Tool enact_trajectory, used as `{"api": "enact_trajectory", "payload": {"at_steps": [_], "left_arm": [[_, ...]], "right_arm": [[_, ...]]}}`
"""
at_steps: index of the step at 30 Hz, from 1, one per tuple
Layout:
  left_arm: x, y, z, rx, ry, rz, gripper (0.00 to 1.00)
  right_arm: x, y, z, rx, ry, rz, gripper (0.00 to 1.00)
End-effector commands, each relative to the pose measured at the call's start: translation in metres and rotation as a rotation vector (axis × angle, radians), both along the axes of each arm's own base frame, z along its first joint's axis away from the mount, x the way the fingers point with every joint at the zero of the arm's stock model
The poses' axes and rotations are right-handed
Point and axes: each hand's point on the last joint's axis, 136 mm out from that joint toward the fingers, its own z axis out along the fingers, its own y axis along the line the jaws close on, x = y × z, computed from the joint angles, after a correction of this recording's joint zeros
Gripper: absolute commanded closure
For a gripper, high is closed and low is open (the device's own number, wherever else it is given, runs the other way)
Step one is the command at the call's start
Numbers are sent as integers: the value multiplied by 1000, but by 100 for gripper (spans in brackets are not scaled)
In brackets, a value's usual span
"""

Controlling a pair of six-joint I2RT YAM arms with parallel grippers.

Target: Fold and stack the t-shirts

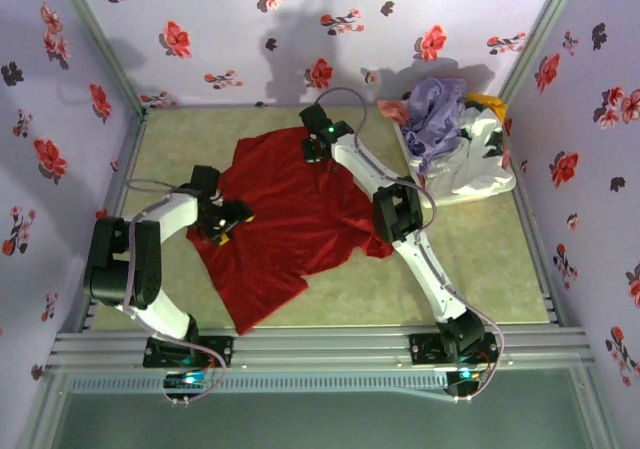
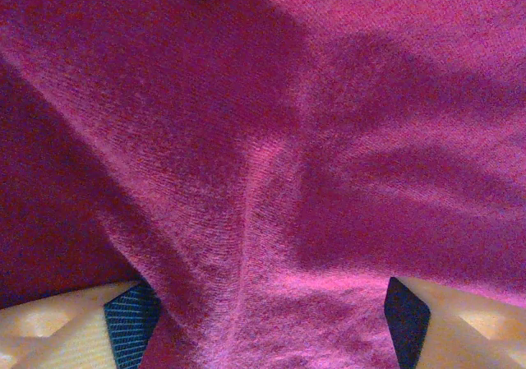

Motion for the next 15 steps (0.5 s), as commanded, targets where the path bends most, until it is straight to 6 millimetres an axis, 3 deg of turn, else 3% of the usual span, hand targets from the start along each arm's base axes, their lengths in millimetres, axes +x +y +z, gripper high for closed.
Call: {"api": "enact_trajectory", "payload": {"at_steps": [1, 6, 15], "left_arm": [[-25, 17, -37, 118, 144, 14, 22], [-28, 29, -42, 189, 181, 12, 21], [-32, 52, -37, 194, 223, 46, 20]], "right_arm": [[4, -14, 39, -29, -50, -29, 95], [10, -30, 67, -55, -100, -46, 100], [16, -85, 76, -69, -54, -137, 100]]}}
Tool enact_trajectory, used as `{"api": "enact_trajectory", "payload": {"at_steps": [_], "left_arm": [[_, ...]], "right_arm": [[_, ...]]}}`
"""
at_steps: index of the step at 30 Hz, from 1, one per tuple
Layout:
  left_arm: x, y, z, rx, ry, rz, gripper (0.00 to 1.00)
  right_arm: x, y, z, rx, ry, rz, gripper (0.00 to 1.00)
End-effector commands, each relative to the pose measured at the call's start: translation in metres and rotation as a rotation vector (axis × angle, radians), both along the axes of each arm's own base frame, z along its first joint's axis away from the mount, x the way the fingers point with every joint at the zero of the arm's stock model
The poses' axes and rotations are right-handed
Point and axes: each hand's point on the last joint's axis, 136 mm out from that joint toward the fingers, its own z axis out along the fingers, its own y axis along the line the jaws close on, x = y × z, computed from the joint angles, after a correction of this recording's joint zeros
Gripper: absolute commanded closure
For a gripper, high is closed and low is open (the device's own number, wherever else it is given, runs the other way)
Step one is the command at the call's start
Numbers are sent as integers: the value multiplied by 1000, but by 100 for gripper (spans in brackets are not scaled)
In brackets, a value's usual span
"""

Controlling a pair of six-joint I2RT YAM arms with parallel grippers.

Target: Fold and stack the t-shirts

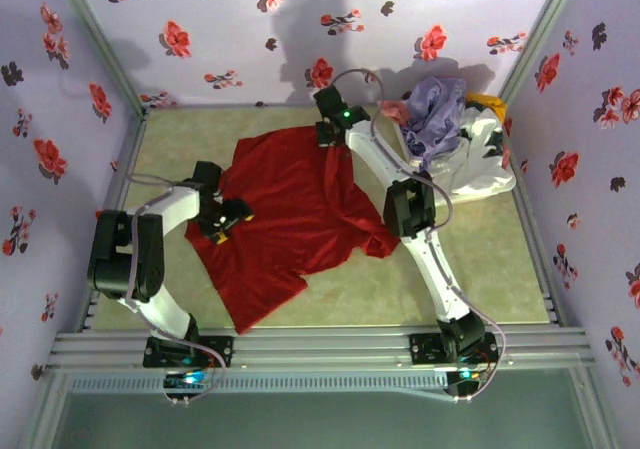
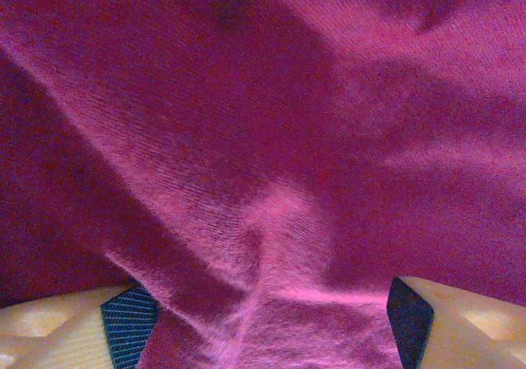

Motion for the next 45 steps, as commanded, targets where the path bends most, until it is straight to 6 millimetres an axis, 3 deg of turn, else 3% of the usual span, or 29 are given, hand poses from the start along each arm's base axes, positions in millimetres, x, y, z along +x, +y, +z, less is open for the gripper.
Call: {"api": "enact_trajectory", "payload": {"at_steps": [1, 8, 11, 17, 22, 27, 33, 40, 45], "left_arm": [[-34, 41, -33, 144, 177, 27, 20], [-21, 52, -32, 89, 192, 52, 20], [-16, 55, -37, 60, 219, 54, 20], [-6, 81, -25, 82, 217, 65, 20], [8, 101, -17, 68, 185, 56, 20], [19, 92, 0, 9, 146, 11, 20], [14, 83, 19, -8, 85, 20, 20], [8, 70, 46, 41, -68, 31, 20], [-3, 46, 45, 32, -53, -14, 19]], "right_arm": [[-3, -37, 12, -39, 25, -57, 100], [-6, -114, 3, -69, 87, -254, 100], [0, -130, 5, -58, 92, -289, 100], [-2, -127, 15, -46, 111, -245, 91], [-20, -106, 29, 2, 151, -152, 66], [-66, -86, 47, -26, 205, -64, 50], [-144, -80, 47, 103, 306, -10, 44], [-238, -68, 8, 79, 437, 108, 41], [-278, -49, -14, 192, 509, 181, 39]]}}
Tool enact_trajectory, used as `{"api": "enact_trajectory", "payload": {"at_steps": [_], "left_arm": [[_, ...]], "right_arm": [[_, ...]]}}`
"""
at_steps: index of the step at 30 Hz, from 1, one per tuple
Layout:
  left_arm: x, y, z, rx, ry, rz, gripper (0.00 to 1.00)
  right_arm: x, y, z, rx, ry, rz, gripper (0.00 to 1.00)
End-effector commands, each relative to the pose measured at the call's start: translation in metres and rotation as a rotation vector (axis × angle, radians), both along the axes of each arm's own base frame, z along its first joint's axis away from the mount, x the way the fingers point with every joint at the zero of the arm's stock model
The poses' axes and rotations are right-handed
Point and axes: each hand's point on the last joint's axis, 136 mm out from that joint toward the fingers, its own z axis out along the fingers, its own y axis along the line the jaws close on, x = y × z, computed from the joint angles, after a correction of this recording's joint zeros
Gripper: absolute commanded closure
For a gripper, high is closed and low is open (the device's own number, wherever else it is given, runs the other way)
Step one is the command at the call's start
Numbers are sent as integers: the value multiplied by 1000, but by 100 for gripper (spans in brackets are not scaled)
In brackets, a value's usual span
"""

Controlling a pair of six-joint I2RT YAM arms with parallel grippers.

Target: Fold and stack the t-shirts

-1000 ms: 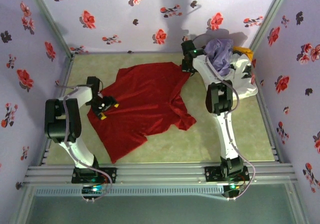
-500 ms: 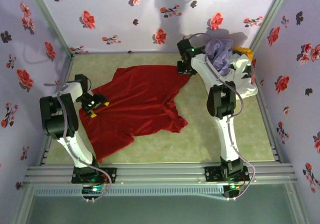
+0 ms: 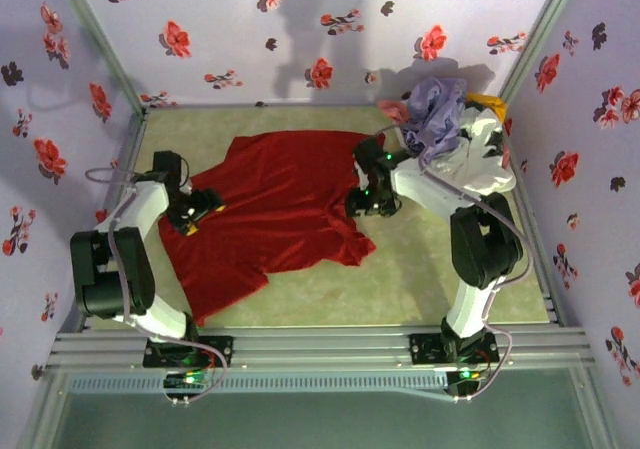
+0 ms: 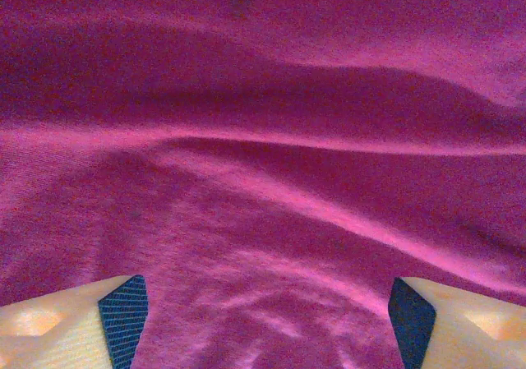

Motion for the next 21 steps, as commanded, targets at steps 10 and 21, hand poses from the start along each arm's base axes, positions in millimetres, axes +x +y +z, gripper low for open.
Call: {"api": "enact_trajectory", "payload": {"at_steps": [10, 21], "left_arm": [[-20, -41, -22, 5, 30, -28, 19], [-24, -46, -52, 36, 79, -51, 18]], "right_arm": [[-20, 20, 7, -108, -211, 223, 37], [-7, 39, -20, -142, -158, 266, 50]]}}
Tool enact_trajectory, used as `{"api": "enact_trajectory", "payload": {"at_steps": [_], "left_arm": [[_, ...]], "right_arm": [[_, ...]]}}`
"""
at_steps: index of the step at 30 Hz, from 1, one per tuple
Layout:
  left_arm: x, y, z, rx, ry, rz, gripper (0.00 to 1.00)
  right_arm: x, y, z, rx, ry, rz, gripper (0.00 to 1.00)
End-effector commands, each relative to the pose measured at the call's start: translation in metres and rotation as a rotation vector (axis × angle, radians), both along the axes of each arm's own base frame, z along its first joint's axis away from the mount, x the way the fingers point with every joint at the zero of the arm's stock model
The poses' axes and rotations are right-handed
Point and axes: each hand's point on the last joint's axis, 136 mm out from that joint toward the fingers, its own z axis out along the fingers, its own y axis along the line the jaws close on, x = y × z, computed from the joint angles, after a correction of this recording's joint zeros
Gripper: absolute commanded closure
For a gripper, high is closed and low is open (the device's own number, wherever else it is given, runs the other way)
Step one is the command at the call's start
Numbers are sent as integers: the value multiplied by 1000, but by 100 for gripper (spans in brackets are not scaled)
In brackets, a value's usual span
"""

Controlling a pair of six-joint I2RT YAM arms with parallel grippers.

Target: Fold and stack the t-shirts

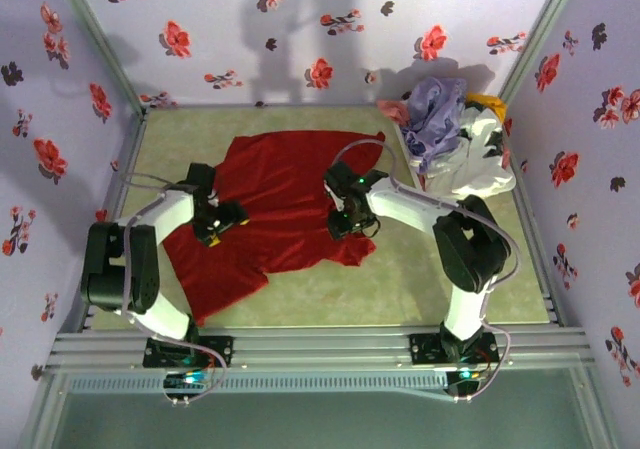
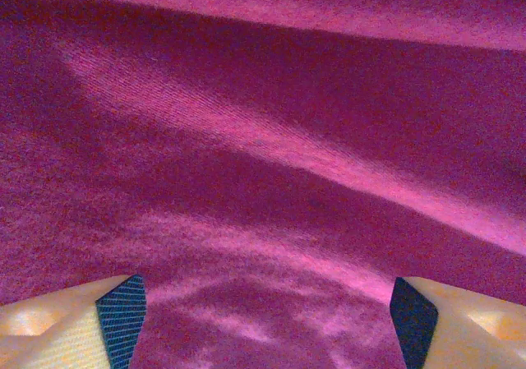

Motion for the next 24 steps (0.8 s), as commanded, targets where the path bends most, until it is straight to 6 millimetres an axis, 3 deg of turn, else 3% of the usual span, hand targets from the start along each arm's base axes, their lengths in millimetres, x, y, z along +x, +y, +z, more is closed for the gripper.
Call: {"api": "enact_trajectory", "payload": {"at_steps": [1, 6, 11, 17, 22, 24], "left_arm": [[-6, 4, -13, 29, 30, 11, 18], [-11, 4, -22, 31, 60, 12, 18], [-17, 5, -36, 41, 112, 6, 18], [-24, 6, -48, 50, 179, -18, 18], [-23, 5, -48, 49, 183, -21, 18], [-22, 4, -46, 46, 185, -26, 18]], "right_arm": [[13, -1, -1, -24, -23, -13, 53], [25, -18, 2, -81, -61, -87, 85], [27, -47, 12, -59, -68, -247, 96], [8, -89, 2, 9, 43, -514, 98], [-6, -116, -4, -23, 86, -617, 89], [-8, -125, -2, -53, 84, -626, 80]]}}
